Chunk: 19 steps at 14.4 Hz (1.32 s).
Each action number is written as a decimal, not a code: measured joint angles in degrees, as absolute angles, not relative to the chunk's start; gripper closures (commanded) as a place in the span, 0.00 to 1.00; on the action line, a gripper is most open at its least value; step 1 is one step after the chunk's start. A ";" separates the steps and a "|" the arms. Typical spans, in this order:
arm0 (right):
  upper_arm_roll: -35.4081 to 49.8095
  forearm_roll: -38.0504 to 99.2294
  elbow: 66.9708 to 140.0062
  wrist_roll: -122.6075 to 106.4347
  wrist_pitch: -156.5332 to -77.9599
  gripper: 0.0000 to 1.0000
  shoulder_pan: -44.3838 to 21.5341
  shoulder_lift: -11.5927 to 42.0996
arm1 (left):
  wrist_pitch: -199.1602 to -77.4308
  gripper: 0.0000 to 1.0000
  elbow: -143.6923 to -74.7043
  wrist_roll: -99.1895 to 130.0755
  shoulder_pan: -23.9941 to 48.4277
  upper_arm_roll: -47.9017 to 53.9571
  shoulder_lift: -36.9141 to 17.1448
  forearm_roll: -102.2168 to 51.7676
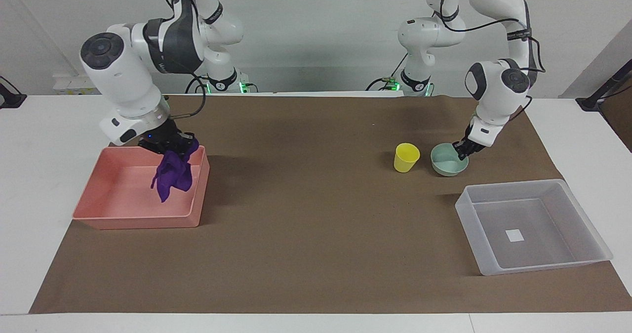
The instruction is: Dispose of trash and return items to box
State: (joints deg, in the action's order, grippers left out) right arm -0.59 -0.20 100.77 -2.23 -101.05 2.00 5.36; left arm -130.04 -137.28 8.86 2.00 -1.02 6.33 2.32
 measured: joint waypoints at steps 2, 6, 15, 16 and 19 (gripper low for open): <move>-0.62 -0.39 104.18 -4.93 -102.81 0.98 5.68 4.58 | -121.01 1.00 -129.37 8.94 2.00 -1.02 6.38 1.60; -0.63 -1.55 113.09 -7.16 -110.39 0.97 8.85 3.04 | -113.22 1.00 -115.35 9.20 1.91 -1.17 4.72 -1.91; -0.34 -1.64 120.72 -7.16 -123.52 0.88 8.76 6.44 | -125.34 1.00 -94.56 10.10 -2.26 -2.55 -19.16 -6.37; -0.34 -1.64 120.73 -7.16 -124.28 0.84 8.67 7.38 | -126.75 1.00 -94.36 10.10 -2.65 -2.58 -21.32 -6.36; -0.17 -1.64 120.68 -7.16 -124.80 0.32 8.45 8.21 | -129.72 1.00 -95.36 10.04 -4.19 -2.68 -25.72 -6.36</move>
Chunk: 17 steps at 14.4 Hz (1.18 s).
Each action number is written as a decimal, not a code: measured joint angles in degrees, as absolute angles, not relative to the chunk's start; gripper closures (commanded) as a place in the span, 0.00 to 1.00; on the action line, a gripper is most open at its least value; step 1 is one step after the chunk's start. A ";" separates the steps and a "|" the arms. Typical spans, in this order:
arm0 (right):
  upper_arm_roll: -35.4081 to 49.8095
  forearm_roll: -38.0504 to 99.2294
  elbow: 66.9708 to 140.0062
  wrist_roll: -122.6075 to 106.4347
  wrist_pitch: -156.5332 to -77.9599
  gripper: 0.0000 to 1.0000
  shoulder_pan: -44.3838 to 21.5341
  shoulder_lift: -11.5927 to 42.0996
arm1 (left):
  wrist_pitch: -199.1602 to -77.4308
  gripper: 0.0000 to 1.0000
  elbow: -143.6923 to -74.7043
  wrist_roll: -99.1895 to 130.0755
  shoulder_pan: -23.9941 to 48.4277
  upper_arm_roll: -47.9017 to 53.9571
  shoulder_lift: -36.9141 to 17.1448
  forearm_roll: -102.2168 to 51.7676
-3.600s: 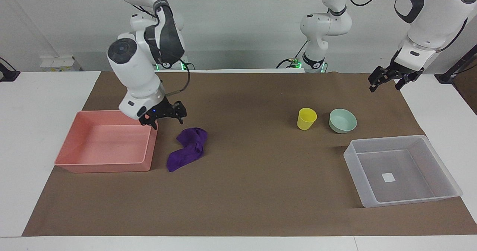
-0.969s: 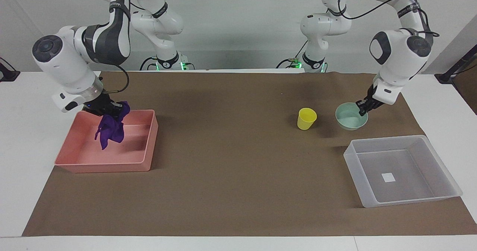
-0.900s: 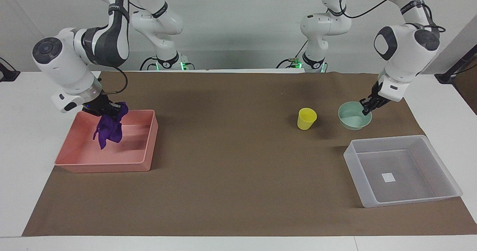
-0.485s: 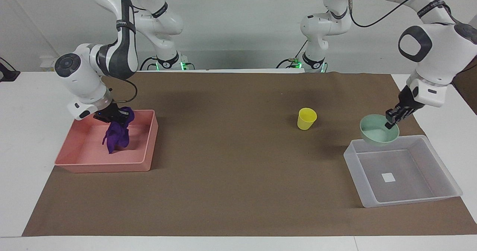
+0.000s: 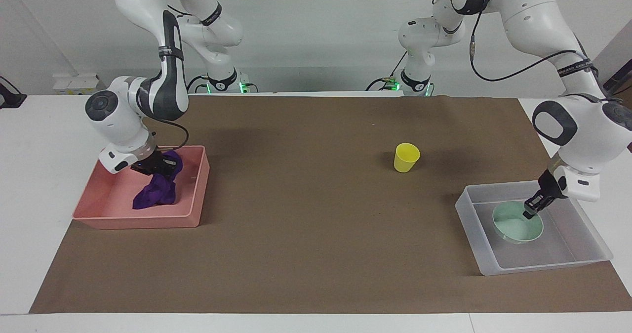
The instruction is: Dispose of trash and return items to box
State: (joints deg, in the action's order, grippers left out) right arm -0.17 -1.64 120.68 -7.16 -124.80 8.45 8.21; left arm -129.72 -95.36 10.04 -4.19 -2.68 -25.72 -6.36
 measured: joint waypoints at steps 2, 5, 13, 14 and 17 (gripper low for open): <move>-0.08 -1.65 120.11 -7.16 -124.80 0.01 8.43 8.21 | -130.91 0.57 -97.28 10.03 -4.46 -2.68 -27.01 -6.36; 0.24 -1.65 118.15 -7.18 -124.05 0.01 8.36 7.89 | -131.43 0.00 -98.22 10.06 -4.34 -2.39 -26.96 -6.37; 1.05 -1.50 106.51 -5.16 -105.09 0.01 1.15 5.43 | -113.78 0.00 -97.71 11.67 0.55 -1.34 -9.45 -6.38; 1.16 -1.49 104.93 -3.97 -103.04 0.01 0.22 5.39 | -108.86 0.00 -98.30 12.17 2.55 -1.28 -6.84 -6.38; 1.50 -1.49 99.89 -2.16 -96.25 0.01 -1.41 4.57 | -104.83 0.00 -105.73 14.03 10.42 -1.14 -1.51 -6.37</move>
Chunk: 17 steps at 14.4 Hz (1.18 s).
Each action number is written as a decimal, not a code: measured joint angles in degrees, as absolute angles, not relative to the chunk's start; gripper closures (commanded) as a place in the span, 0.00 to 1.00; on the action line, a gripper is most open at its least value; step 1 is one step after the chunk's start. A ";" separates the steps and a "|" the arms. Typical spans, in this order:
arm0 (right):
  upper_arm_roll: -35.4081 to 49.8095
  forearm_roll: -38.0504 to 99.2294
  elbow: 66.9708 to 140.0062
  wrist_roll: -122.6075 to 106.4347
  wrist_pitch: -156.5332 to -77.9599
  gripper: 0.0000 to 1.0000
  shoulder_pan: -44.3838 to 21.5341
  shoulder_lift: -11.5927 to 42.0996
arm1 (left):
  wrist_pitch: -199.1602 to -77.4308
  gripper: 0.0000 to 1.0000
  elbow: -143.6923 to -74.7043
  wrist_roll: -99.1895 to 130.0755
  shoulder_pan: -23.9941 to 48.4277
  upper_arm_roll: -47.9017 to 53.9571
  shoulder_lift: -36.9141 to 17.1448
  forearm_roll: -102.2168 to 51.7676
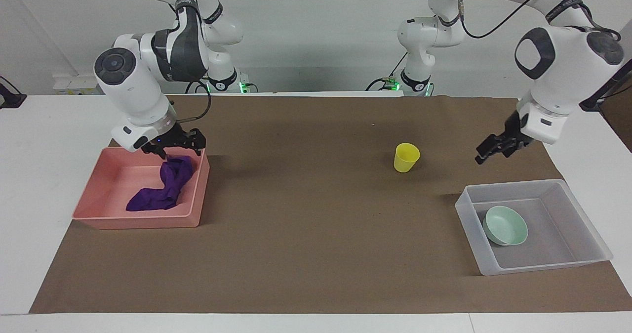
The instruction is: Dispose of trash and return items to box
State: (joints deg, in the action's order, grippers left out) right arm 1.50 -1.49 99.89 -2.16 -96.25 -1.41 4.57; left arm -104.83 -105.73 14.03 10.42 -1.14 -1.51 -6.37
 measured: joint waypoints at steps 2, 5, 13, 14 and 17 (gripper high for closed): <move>1.53 -1.49 97.50 -2.10 -92.36 0.01 -1.34 3.03 | -108.76 0.00 -114.35 16.86 15.02 -0.98 1.21 -6.36; 1.46 -1.49 94.89 -2.10 -87.38 0.01 -1.26 1.05 | -118.15 0.00 -127.72 17.65 17.74 -0.85 5.26 -6.36; 1.53 1.08 93.74 -2.30 -84.44 0.00 -1.32 -0.32 | -128.57 0.71 -137.06 17.73 19.55 -0.76 6.09 -6.36; 1.53 1.09 93.74 -2.31 -84.43 0.00 -1.32 -0.41 | -128.57 0.88 -137.17 17.94 19.63 -0.76 6.09 -6.36; 1.53 1.09 93.74 -2.31 -84.43 0.01 -1.31 -0.47 | -128.59 1.00 -137.40 18.20 19.78 -0.77 6.09 -6.36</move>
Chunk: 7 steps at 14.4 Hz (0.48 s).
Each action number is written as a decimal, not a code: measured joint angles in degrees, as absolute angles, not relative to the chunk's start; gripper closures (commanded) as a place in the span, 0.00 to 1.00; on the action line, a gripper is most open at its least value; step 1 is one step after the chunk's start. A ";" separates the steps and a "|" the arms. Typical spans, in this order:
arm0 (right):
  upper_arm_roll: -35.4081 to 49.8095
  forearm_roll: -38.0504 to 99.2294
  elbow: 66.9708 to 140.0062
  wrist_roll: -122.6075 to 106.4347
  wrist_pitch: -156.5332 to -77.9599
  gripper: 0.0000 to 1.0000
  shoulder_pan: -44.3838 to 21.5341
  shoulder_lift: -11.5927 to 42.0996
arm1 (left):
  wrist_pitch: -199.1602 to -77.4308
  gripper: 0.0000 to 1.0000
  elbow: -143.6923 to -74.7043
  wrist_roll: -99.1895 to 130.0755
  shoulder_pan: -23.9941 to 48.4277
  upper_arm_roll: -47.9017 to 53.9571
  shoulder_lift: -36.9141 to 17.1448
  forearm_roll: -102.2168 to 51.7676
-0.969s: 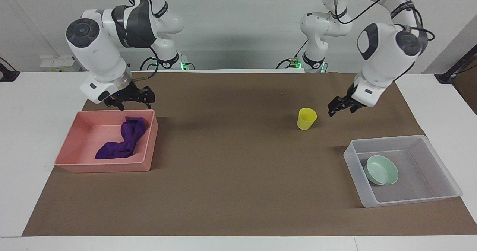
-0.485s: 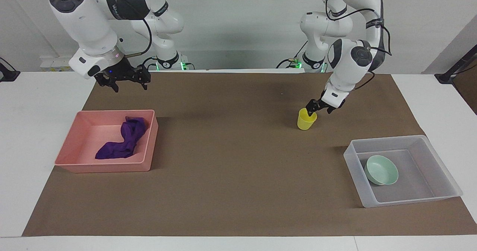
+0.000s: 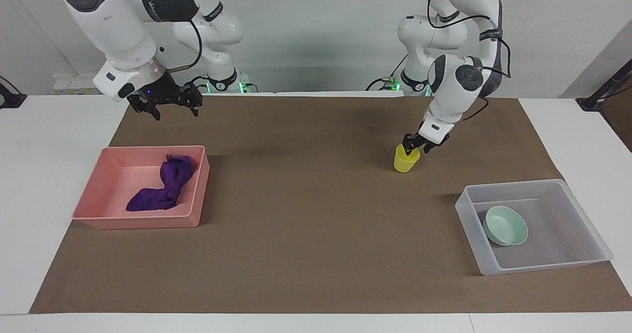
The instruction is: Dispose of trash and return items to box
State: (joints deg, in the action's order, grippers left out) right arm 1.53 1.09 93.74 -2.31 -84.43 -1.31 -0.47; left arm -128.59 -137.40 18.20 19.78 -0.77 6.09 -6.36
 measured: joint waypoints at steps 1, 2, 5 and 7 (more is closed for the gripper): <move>1.53 1.09 93.74 -2.31 -84.43 0.01 -1.31 -0.47 | -128.62 1.00 -137.40 18.24 19.79 -0.78 6.09 -6.36; 1.53 1.09 93.74 -2.31 -84.43 0.01 -1.31 -0.47 | -128.64 1.00 -137.29 18.26 19.79 -0.83 6.09 -6.36; 1.52 1.09 93.74 -2.31 -84.43 0.00 -1.30 -0.47 | -126.68 1.00 -132.77 18.44 19.70 -1.49 5.69 -6.36; 1.49 1.09 93.74 -2.31 -84.43 0.00 -1.25 -0.47 | -119.98 1.00 -123.78 18.98 18.01 -2.01 4.80 -6.36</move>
